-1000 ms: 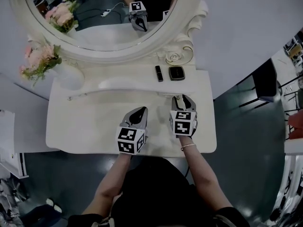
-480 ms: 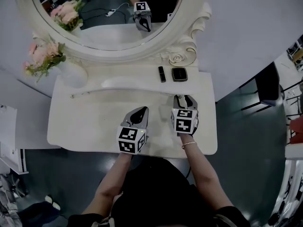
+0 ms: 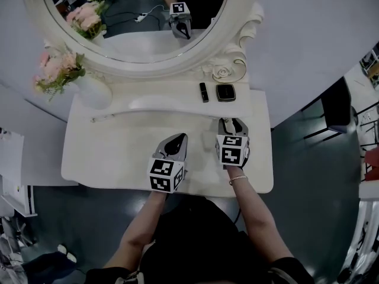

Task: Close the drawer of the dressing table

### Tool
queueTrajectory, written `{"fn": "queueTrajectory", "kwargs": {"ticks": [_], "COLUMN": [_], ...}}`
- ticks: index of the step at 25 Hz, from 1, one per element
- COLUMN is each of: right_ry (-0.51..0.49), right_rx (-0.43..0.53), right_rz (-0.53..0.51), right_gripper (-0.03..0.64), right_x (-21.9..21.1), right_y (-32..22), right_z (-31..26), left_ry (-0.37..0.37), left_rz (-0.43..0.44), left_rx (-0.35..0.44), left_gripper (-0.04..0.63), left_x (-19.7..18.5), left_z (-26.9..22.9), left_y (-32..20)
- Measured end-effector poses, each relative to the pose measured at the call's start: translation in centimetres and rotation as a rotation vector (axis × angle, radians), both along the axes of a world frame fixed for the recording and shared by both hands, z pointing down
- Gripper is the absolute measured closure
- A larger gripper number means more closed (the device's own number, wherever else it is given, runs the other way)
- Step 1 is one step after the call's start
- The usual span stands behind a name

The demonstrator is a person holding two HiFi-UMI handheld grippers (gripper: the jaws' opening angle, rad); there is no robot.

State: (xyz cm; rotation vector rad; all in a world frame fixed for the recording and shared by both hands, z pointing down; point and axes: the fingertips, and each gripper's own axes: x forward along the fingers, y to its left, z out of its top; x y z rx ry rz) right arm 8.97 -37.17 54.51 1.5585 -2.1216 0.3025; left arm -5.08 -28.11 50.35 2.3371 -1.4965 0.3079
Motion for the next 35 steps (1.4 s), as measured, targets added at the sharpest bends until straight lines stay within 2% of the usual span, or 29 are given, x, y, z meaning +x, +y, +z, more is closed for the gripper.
{"fn": "queueTrajectory", "kwargs": {"ticks": [5,14,25,35], "right_ry": [-0.02,-0.054,-0.121,-0.178], "right_rx": [-0.016,0.013,0.068,0.099], "right_rz": [-0.006,-0.024,-0.052,-0.061], "right_gripper": [0.471,0.476,0.571,0.595], "right_x": [0.1,0.0,-0.6,-1.3], "right_y": [0.7,3.6,7.4,10.7], "right_z": [0.0,-1.4,-4.8,-6.6], "left_ry": [0.001,0.007,0.013,0.014], "left_rz": [0.004,0.021,0.051,0.064], "left_rx": [0.003,0.016,0.028,0.043], "left_gripper": [0.591,0.591,0.591,0.591], "left_x": [0.1,0.4,1.2,0.9], "left_z": [0.0,-0.3,-0.7,-1.2], "left_y": [0.2,0.3,0.8,1.6]}}
